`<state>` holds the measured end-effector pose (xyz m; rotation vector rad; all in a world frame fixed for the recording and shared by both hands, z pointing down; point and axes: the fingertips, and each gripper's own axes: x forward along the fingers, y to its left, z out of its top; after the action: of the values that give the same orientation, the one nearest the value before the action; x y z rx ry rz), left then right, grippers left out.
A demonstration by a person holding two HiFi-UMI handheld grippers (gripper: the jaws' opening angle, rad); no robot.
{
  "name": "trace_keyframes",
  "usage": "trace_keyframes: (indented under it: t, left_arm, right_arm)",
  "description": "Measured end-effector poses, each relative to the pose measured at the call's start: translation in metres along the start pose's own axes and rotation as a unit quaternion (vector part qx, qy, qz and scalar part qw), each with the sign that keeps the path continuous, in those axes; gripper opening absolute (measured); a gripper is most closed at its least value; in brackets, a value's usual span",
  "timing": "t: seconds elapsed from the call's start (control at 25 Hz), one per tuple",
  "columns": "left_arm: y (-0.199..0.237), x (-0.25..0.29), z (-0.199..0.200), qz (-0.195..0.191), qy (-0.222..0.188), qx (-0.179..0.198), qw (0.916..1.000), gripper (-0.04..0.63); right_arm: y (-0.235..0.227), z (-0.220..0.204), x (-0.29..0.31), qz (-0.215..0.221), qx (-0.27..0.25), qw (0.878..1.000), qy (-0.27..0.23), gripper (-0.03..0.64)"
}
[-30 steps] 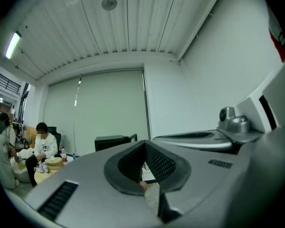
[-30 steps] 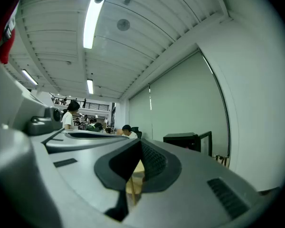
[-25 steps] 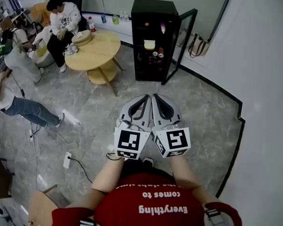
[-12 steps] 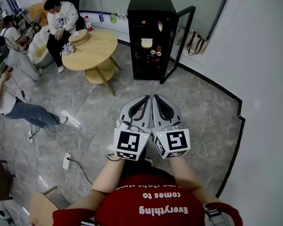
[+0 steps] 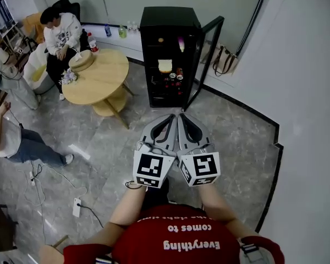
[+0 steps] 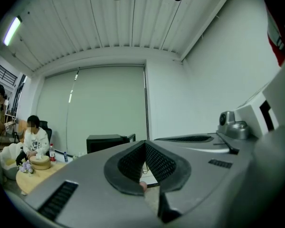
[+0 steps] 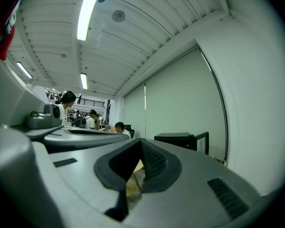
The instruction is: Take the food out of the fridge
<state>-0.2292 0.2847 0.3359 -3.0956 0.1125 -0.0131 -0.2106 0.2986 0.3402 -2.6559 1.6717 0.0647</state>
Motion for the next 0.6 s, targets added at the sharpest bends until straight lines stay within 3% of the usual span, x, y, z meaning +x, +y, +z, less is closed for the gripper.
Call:
trace_keyframes:
  t: [0.24, 0.6]
  left_arm:
    - [0.064, 0.054, 0.008, -0.001, -0.012, -0.006, 0.9999, 0.002]
    - [0.114, 0.111, -0.01, -0.014, 0.015, -0.011, 0.9997, 0.002]
  right_arm:
    - [-0.016, 0.008, 0.082, 0.001, -0.007, 1.0, -0.011, 0.011]
    - [-0.039, -0.013, 0.154, -0.014, 0.006, 1.0, 0.015, 0.011]
